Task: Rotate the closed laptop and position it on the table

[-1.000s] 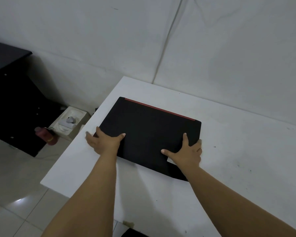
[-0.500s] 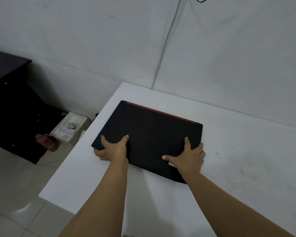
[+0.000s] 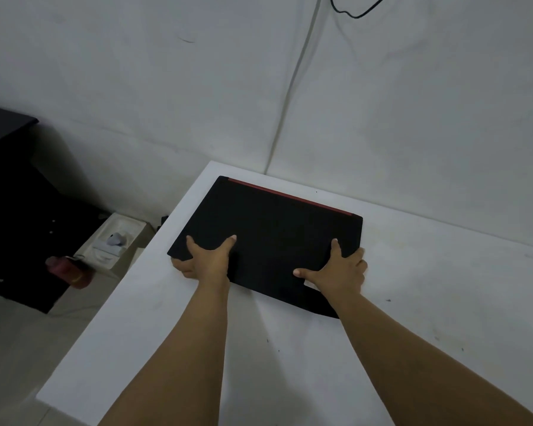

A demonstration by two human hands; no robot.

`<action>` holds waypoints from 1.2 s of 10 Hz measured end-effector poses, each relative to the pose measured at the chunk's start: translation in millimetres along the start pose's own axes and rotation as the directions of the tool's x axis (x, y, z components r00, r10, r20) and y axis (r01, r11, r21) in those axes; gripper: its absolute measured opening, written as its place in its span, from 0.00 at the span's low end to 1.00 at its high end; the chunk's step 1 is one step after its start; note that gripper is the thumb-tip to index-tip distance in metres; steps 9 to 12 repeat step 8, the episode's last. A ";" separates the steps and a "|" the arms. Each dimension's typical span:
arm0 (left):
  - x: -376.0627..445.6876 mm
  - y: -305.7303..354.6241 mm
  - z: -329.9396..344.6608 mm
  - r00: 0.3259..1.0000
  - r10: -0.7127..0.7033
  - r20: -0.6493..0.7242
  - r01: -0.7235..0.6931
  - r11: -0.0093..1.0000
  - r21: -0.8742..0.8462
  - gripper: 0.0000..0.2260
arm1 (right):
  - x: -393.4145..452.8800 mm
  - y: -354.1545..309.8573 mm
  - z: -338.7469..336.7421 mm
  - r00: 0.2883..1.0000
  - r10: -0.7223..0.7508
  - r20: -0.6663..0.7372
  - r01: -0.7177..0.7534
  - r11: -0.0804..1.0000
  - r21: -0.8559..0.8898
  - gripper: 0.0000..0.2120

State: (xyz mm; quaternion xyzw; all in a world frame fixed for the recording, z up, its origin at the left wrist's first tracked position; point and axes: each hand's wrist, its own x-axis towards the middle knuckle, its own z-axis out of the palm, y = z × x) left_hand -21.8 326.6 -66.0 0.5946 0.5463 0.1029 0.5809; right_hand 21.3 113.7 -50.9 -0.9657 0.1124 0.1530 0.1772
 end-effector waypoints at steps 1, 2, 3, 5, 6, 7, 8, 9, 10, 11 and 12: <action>5.2 8.5 6.3 0.999 -0.005 0.032 0.004 0.999 0.037 0.51 | 9.2 -3.6 -6.2 1.000 -0.006 0.020 0.006 1.000 -0.008 0.57; 9.2 14.4 11.0 0.998 -0.008 0.055 0.005 0.997 0.071 0.52 | 16.2 -5.5 -11.5 0.999 -0.015 0.044 0.016 1.000 -0.022 0.56; 8.7 13.6 12.4 0.998 0.007 0.064 -0.013 0.996 0.085 0.50 | 21.2 -3.3 -16.8 0.995 -0.053 0.079 0.057 0.997 -0.042 0.55; -14.6 28.2 10.3 0.994 -0.059 0.097 0.053 0.997 0.059 0.40 | 19.7 12.1 -30.9 0.980 -0.128 0.151 0.132 0.991 -0.019 0.51; -33.8 35.1 13.2 0.981 -0.133 0.138 0.113 0.983 0.142 0.40 | 21.5 17.7 -36.5 0.972 -0.153 0.179 0.161 0.987 -0.028 0.44; -49.4 36.6 17.2 0.954 -0.218 0.205 0.179 0.965 0.192 0.41 | 21.3 23.4 -49.4 0.971 -0.172 0.169 0.180 0.983 -0.033 0.32; -68.4 37.8 16.2 0.897 -0.295 0.330 0.239 0.950 0.202 0.43 | 19.9 30.1 -65.2 0.969 -0.212 0.126 0.213 0.977 0.004 0.24; -68.4 37.8 16.2 0.897 -0.295 0.330 0.239 0.950 0.202 0.43 | 19.9 30.1 -65.2 0.969 -0.212 0.126 0.213 0.977 0.004 0.24; -68.4 37.8 16.2 0.897 -0.295 0.330 0.239 0.950 0.202 0.43 | 19.9 30.1 -65.2 0.969 -0.212 0.126 0.213 0.977 0.004 0.24; -68.4 37.8 16.2 0.897 -0.295 0.330 0.239 0.950 0.202 0.43 | 19.9 30.1 -65.2 0.969 -0.212 0.126 0.213 0.977 0.004 0.24; -68.4 37.8 16.2 0.897 -0.295 0.330 0.239 0.950 0.202 0.43 | 19.9 30.1 -65.2 0.969 -0.212 0.126 0.213 0.977 0.004 0.24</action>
